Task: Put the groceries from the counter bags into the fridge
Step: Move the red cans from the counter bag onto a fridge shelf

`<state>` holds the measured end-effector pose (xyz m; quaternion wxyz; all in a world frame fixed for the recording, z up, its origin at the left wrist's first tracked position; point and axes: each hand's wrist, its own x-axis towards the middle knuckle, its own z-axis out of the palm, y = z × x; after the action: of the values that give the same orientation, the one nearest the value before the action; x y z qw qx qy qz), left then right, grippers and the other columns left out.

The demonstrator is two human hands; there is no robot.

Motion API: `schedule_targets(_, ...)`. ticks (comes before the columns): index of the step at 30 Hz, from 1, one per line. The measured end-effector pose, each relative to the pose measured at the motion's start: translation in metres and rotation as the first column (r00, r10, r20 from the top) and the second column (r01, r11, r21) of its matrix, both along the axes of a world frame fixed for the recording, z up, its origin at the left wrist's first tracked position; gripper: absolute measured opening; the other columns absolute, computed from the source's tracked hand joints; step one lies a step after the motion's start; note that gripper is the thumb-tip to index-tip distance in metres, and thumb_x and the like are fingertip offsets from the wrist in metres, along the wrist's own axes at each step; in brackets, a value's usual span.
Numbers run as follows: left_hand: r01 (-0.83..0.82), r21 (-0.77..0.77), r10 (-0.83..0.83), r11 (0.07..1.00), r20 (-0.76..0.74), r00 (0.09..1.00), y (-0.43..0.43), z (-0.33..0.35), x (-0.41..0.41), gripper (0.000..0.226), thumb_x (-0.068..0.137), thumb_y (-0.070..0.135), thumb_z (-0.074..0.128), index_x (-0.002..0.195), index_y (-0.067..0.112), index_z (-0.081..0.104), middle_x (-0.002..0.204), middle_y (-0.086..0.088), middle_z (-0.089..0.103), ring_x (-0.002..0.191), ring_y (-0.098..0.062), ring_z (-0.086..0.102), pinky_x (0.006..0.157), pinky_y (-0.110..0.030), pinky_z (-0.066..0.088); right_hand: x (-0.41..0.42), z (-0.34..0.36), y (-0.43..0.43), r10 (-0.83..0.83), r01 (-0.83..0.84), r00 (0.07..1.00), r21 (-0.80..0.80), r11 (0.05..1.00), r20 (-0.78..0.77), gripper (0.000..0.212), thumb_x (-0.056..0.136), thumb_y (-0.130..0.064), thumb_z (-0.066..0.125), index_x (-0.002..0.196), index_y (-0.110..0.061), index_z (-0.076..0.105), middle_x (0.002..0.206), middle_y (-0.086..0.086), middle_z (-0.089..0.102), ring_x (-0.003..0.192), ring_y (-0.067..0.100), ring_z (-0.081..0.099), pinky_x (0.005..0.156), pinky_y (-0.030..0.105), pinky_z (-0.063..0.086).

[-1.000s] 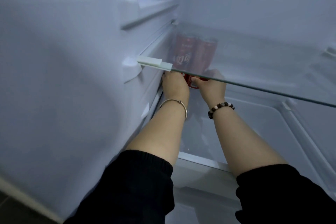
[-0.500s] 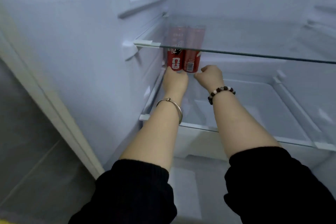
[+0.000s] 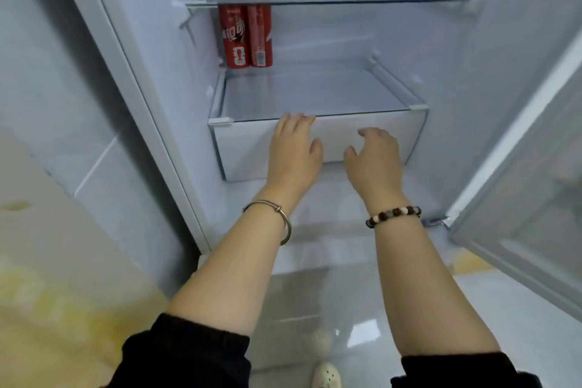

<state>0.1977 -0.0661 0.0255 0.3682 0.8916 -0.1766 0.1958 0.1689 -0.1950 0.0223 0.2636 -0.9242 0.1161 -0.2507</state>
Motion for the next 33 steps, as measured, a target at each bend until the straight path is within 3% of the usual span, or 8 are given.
schedule_targets(3, 0.121, -0.008, -0.121, 0.993, -0.08, 0.989, -0.017, -0.027, -0.053, 0.045, 0.095, 0.013, 0.047, 0.139, 0.008, 0.041, 0.151, -0.011, 0.03, 0.143, -0.027, 0.016, 0.115, -0.03, 0.01, -0.06, -0.026, -0.015, -0.05, 0.049, 0.998, -0.02, 0.999, -0.047, 0.042, 0.091, -0.015, 0.052, 0.13, 0.0, 0.047, 0.136, 0.018, 0.045, 0.13, 0.031, 0.035, 0.107, 0.037, 0.031)
schedule_targets(6, 0.195, -0.067, -0.205, 0.979, -0.205, 0.957, -0.038, -0.051, -0.1, 0.046, 0.097, 0.016, 0.045, 0.142, 0.01, 0.037, 0.153, -0.009, 0.025, 0.143, -0.023, 0.014, 0.115, -0.027, 0.008, -0.118, -0.046, -0.037, -0.124, 0.119, 0.987, -0.054, 0.991, -0.098, 0.045, 0.093, -0.016, 0.051, 0.135, -0.002, 0.043, 0.144, 0.017, 0.038, 0.136, 0.028, 0.029, 0.112, 0.034, 0.023)
schedule_targets(9, 0.342, 0.007, -0.324, 0.94, -0.302, 0.897, -0.065, -0.068, -0.142, 0.049, 0.099, 0.022, 0.042, 0.146, 0.014, 0.03, 0.157, -0.006, 0.015, 0.145, -0.021, 0.007, 0.116, -0.029, 0.006, -0.176, -0.06, -0.064, -0.239, 0.228, 0.96, -0.087, 0.97, -0.148, 0.046, 0.094, -0.018, 0.051, 0.136, -0.002, 0.042, 0.145, 0.017, 0.036, 0.137, 0.029, 0.027, 0.114, 0.034, 0.02)
schedule_targets(17, 0.605, 0.285, -0.552, 0.743, -0.25, 0.795, -0.156, -0.059, -0.233, 0.054, 0.1, 0.028, 0.04, 0.149, 0.015, 0.021, 0.158, -0.01, 0.007, 0.146, -0.026, 0.003, 0.117, -0.035, 0.007, -0.321, -0.071, -0.135, -0.562, 0.555, 0.81, -0.095, 0.827, -0.164, 0.048, 0.094, -0.024, 0.05, 0.136, 0.0, 0.042, 0.147, 0.019, 0.033, 0.139, 0.031, 0.025, 0.115, 0.039, 0.019)
schedule_targets(22, 0.745, 0.342, -0.712, 0.572, -0.244, 0.659, -0.223, -0.055, -0.326, 0.054, 0.099, 0.03, 0.039, 0.148, 0.014, 0.022, 0.158, -0.011, 0.009, 0.145, -0.028, 0.004, 0.118, -0.038, 0.01, -0.431, -0.069, -0.166, -0.744, 0.738, 0.658, -0.098, 0.668, -0.121, 0.049, 0.092, -0.028, 0.052, 0.131, 0.0, 0.046, 0.142, 0.02, 0.038, 0.134, 0.034, 0.031, 0.11, 0.046, 0.027)
schedule_targets(26, 0.823, 0.385, -0.832, 0.418, -0.201, 0.517, -0.269, -0.051, -0.436, 0.058, 0.098, 0.035, 0.04, 0.149, 0.017, 0.018, 0.159, -0.009, 0.0, 0.145, -0.027, -0.007, 0.118, -0.043, 0.005, -0.552, -0.065, -0.183, -0.858, 0.853, 0.503, -0.099, 0.512, -0.103, 0.051, 0.093, -0.028, 0.053, 0.133, 0.0, 0.043, 0.144, 0.02, 0.035, 0.137, 0.034, 0.028, 0.112, 0.048, 0.025)
schedule_targets(33, 0.941, 0.33, -0.965, 0.074, -0.213, 0.15, -0.31, -0.051, -0.656, 0.06, 0.098, 0.037, 0.039, 0.15, 0.021, 0.014, 0.159, -0.005, -0.003, 0.145, -0.022, -0.011, 0.117, -0.042, 0.001, -0.784, -0.053, -0.17, -0.991, 0.987, 0.102, -0.112, 0.111, -0.088, 0.053, 0.095, -0.03, 0.05, 0.139, -0.004, 0.038, 0.151, 0.018, 0.025, 0.142, 0.031, 0.017, 0.117, 0.045, 0.016)
